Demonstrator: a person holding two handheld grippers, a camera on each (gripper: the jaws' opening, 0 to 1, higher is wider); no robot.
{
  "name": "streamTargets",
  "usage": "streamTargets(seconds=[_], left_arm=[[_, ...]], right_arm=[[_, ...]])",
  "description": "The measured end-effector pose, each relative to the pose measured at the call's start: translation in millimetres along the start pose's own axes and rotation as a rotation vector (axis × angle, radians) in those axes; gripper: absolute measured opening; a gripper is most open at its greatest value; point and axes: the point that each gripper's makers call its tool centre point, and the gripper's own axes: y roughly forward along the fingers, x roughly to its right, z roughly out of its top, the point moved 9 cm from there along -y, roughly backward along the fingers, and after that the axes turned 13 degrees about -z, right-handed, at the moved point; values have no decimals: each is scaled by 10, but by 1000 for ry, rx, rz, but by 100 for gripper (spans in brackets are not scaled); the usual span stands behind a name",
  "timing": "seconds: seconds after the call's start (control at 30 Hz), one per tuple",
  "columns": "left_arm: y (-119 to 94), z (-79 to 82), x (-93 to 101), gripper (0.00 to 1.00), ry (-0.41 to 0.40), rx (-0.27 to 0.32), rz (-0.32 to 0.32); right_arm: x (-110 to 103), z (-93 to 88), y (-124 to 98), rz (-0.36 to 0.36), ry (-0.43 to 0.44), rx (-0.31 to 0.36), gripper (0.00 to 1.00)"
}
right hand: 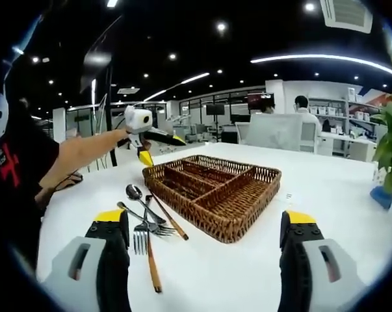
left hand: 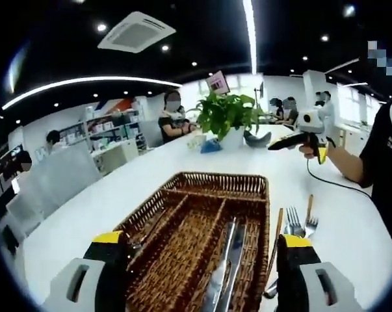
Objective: Arrange the knives, forks, and spoons in their matching storage slots by inserting each utensil handle-first until every utensil is classified and aligned in the correct compartment
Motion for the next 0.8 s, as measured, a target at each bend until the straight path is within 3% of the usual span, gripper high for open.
streamTargets(seconds=[0.07,0.27,0.4,0.57,0.8], left_arm=[[-89,7,41,100,7,-7,53],[-226,-37,234,100,4,15,69],[-378,-72,345,100,-32,66,113],[-549,-165,426,100,-90,45,199],[-697,-216,694,100,-109,93,249]], right_arm=[[-20,3,1,10,-6,0,99],[-47,4,14,15,-22,1,100],[-55,-1,18,14,-25,1,100],[-71,-11,28,8,-30,-5,99],[-136,-4,45,-6,-50,-16,99]])
